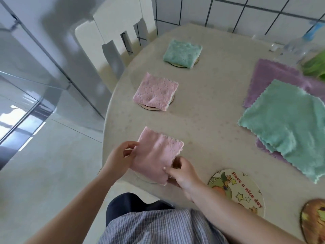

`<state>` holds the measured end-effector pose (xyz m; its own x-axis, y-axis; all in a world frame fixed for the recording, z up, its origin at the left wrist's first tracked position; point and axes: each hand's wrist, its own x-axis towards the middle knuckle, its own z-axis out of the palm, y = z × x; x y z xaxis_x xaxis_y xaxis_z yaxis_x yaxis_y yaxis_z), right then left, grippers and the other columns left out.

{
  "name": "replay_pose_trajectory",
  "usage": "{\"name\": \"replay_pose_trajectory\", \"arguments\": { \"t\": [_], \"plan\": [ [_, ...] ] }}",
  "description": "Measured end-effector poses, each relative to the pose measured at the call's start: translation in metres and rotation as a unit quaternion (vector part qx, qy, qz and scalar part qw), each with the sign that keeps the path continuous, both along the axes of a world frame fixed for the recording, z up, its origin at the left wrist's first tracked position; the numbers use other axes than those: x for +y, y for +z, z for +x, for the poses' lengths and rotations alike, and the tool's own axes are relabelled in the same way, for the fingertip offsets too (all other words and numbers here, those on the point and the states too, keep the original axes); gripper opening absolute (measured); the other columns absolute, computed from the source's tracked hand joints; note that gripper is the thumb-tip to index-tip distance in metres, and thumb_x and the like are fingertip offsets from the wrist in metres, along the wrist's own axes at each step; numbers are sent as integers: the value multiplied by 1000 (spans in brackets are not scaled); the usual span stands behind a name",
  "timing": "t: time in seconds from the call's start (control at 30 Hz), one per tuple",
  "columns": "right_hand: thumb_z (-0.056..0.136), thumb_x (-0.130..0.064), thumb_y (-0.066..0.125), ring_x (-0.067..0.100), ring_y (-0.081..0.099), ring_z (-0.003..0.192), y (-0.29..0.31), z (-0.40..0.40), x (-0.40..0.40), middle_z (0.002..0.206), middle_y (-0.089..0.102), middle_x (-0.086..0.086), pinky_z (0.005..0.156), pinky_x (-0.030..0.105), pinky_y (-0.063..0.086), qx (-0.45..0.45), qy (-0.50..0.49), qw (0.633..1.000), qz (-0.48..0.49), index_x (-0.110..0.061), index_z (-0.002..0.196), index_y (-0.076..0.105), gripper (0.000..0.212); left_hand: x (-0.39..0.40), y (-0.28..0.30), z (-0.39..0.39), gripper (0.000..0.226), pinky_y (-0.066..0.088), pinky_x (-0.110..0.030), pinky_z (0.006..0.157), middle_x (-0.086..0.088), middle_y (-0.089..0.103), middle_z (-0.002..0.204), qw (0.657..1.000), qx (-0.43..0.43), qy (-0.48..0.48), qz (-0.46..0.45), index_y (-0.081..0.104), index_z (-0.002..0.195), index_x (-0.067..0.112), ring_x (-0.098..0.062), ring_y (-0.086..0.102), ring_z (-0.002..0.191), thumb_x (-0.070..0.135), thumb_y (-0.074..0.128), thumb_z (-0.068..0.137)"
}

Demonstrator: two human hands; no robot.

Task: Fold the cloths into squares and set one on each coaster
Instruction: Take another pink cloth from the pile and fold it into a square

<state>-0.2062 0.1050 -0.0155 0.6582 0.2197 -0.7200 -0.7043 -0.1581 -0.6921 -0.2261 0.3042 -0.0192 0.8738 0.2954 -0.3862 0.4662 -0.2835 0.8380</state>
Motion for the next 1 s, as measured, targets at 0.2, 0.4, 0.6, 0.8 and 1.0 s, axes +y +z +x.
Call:
{"name": "replay_pose_trajectory", "arguments": {
  "t": [0.2, 0.4, 0.6, 0.8, 1.0],
  "plan": [
    [75, -24, 73, 17, 63, 89, -7, -5, -1, 91, 65, -2, 83, 42, 54, -101, 39, 989, -98, -24, 89, 56, 22, -2, -7, 1, 35, 48, -23, 78, 6, 63, 106, 999, -17, -6, 41, 61, 92, 35, -9, 61, 94, 1, 54, 88],
    [78, -27, 71, 2, 48, 107, -2, -6, -10, 121, 45, -10, 82, 9, 39, -276, 58, 940, -190, -31, 122, 43, 53, -11, -17, -13, 35, 44, -36, 94, -2, 56, 124, 910, -189, -169, 327, 62, 113, 16, -23, 51, 116, 13, 50, 81],
    [90, -40, 50, 12, -9, 143, -4, 6, -15, 157, -2, -5, 117, 46, 3, -412, 386, 764, -312, -33, 143, 25, 59, -28, -37, -24, 64, 13, -40, 117, 4, 12, 154, 874, -99, -283, 383, 23, 145, 27, -16, 3, 144, 51, 36, 87],
    [92, -32, 49, 11, -20, 141, -17, 10, -29, 153, -23, -7, 116, 47, -6, -376, 472, 729, -324, -37, 146, 4, 70, -32, -41, -24, 70, 5, -44, 115, 6, 0, 155, 872, -43, -282, 397, 16, 146, 29, -12, -9, 143, 60, 28, 84],
    [90, -25, 54, 10, 13, 141, 4, 29, -63, 154, 20, -8, 117, 34, 7, -393, 327, 825, -241, -32, 141, 34, 55, -55, -9, 2, 49, 33, -49, 106, 4, 56, 130, 871, -116, -269, 395, 60, 117, 25, -19, 46, 126, 48, 40, 78]
  ]
}}
